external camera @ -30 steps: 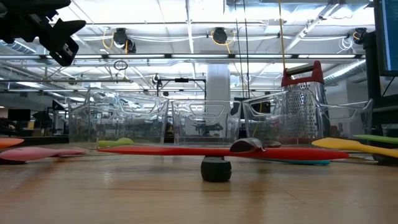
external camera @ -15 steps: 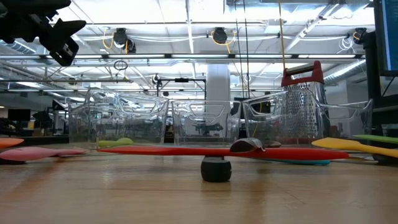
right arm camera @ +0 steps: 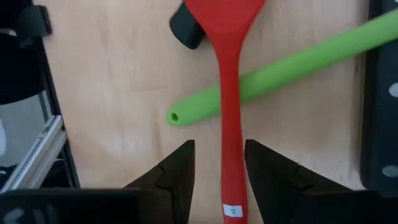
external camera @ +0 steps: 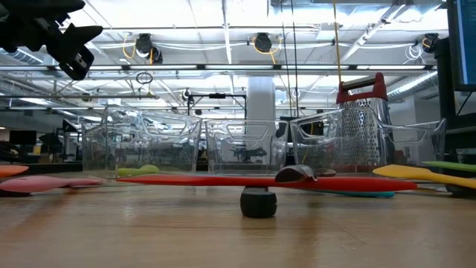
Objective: Pick & Place Kitchen Items
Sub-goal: Put the right red serving spoon into the left bin
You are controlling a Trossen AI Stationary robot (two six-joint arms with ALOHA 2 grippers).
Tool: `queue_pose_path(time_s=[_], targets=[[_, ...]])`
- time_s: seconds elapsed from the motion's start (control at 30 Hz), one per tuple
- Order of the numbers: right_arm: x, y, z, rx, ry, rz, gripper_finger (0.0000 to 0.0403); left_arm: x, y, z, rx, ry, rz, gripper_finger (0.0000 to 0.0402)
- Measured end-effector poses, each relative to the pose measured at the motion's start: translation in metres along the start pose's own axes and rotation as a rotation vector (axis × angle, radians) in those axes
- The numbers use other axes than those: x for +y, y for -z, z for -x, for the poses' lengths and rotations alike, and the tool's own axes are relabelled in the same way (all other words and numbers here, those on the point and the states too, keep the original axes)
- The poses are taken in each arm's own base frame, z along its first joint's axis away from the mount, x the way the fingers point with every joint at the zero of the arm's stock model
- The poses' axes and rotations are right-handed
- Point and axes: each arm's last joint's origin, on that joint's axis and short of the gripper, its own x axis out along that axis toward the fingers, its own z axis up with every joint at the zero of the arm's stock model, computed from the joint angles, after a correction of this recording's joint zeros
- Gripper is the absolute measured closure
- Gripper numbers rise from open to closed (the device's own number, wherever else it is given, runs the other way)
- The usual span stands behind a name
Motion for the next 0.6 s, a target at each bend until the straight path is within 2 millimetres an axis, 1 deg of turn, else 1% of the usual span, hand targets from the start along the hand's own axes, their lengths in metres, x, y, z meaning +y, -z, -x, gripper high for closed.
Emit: queue_pose_path(time_s=[0.4, 0.6], targets=[[-0.005, -0.004, -0.026, 0.093, 0.128, -0.047, 0.0271, 0.000, 0.001, 0.000, 0.006, -0.002, -0.001, 0.0229], [-0.010, -0.002, -0.030, 0.128, 0.191, -0.106, 0.0271, 0.000, 0.001, 0.000, 0.006, -0.002, -0.005, 0.0229]])
